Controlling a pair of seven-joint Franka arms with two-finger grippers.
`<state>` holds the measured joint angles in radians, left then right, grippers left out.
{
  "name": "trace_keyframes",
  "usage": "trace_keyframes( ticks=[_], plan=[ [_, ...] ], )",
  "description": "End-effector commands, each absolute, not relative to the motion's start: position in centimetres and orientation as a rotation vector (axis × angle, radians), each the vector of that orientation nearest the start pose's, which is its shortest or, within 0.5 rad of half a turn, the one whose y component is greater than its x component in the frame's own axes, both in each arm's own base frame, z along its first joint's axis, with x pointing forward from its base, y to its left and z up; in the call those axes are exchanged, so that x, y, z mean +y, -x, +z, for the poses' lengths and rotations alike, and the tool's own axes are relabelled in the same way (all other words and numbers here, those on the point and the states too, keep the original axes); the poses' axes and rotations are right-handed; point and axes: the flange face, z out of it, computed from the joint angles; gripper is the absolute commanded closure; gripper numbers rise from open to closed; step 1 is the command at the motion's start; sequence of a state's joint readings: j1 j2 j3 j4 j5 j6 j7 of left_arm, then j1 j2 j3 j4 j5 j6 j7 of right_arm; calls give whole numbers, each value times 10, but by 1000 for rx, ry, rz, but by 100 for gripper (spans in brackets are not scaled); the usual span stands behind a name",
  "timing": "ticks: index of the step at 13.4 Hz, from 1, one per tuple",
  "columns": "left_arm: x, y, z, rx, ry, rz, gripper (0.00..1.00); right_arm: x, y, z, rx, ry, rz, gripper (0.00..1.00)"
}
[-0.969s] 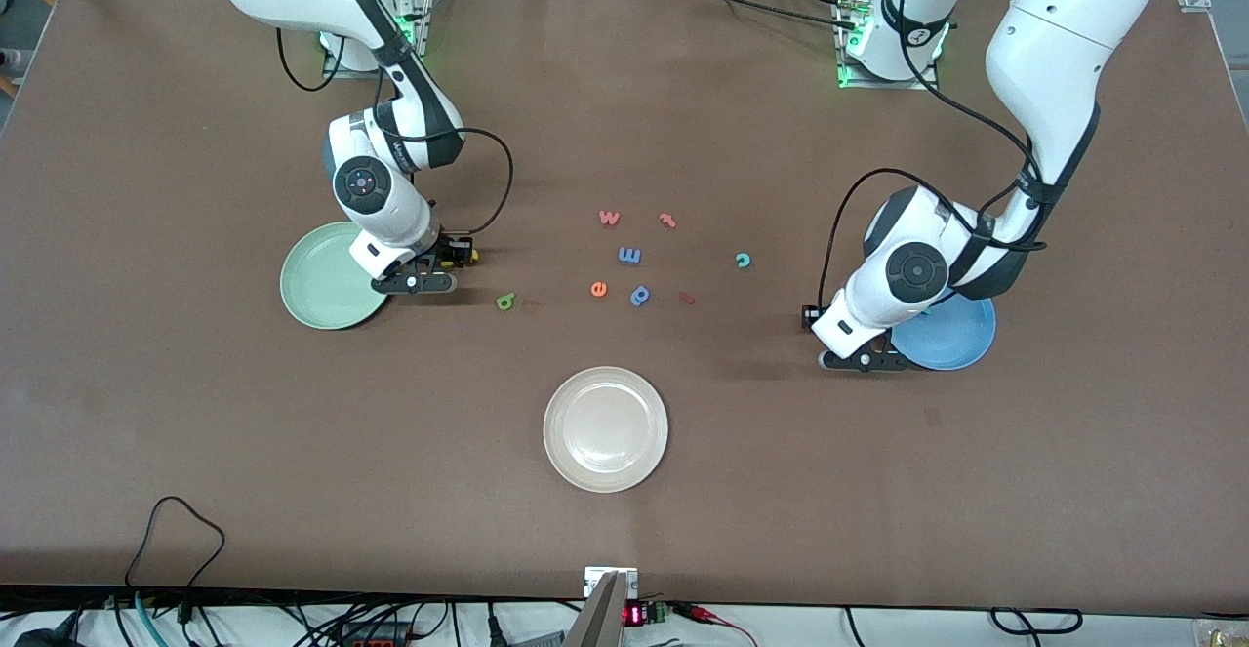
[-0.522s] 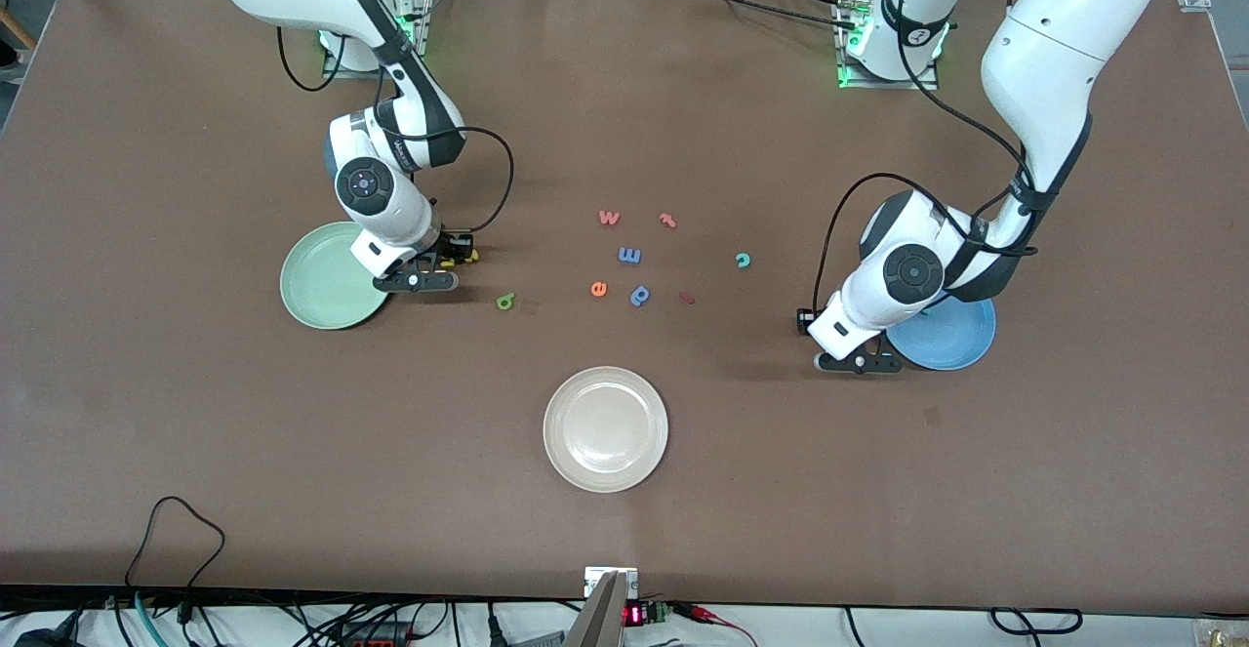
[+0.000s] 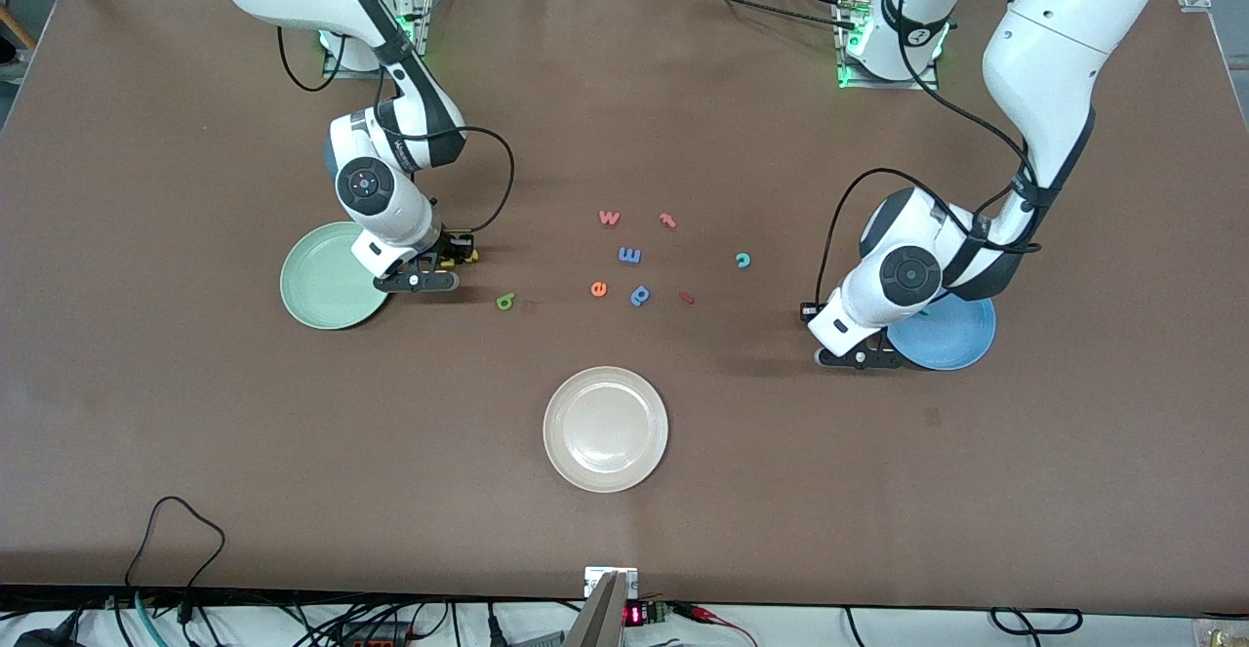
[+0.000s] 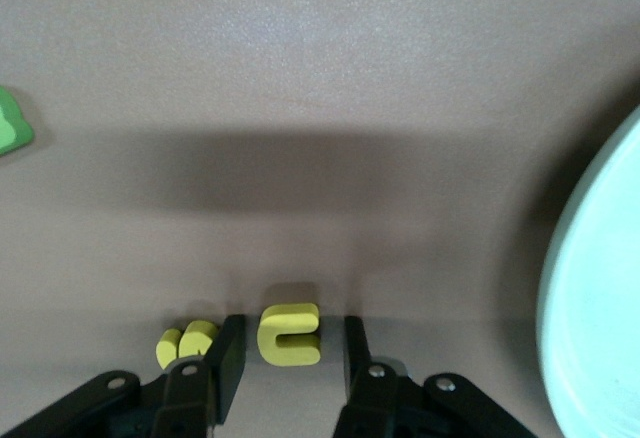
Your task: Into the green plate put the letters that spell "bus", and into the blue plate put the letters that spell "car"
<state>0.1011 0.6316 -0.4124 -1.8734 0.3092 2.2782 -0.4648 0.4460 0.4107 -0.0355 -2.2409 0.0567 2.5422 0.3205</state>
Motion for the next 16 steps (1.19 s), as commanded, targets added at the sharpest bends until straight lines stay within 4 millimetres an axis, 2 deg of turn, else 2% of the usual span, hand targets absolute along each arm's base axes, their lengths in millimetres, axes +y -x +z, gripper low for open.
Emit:
trace_keyframes(
  ticks=[1,2,4,5,6,7,8,9,10,11,13,15,16],
  plan=[
    [-162,-607,254,55,2994,291,79,210,-492,174,-68,3160,149,52],
    [-153,-607,263,63,2958,359,79,210,-492,173,-68,3160,149,52],
    [-120,-603,253,67,2932,435,78,211,-494,173,-68,3159,140,52],
    [-75,-601,236,44,2956,468,78,210,-494,173,-66,3157,133,52],
    [-61,-596,224,87,2985,453,76,211,-494,173,-68,3157,133,52],
    [-52,-594,214,130,3015,412,67,211,-494,173,-68,3157,133,53],
    [-47,-591,207,135,3031,392,19,210,-494,173,-66,3157,133,63],
    [-47,-591,211,143,3030,391,0,210,-495,173,-63,3158,132,71],
    [-50,-590,218,142,3022,400,0,210,-494,173,-66,3157,133,77],
    [-62,-588,229,154,3010,423,0,210,-494,173,-66,3157,133,83],
    [-101,-579,248,140,3008,450,0,210,-494,173,-66,3157,133,91],
    [-160,-563,264,11,3002,444,0,209,-496,176,-65,3157,128,100],
    [-192,-554,266,-99,3000,434,0,208,-498,183,-68,3154,117,100]
  ],
)
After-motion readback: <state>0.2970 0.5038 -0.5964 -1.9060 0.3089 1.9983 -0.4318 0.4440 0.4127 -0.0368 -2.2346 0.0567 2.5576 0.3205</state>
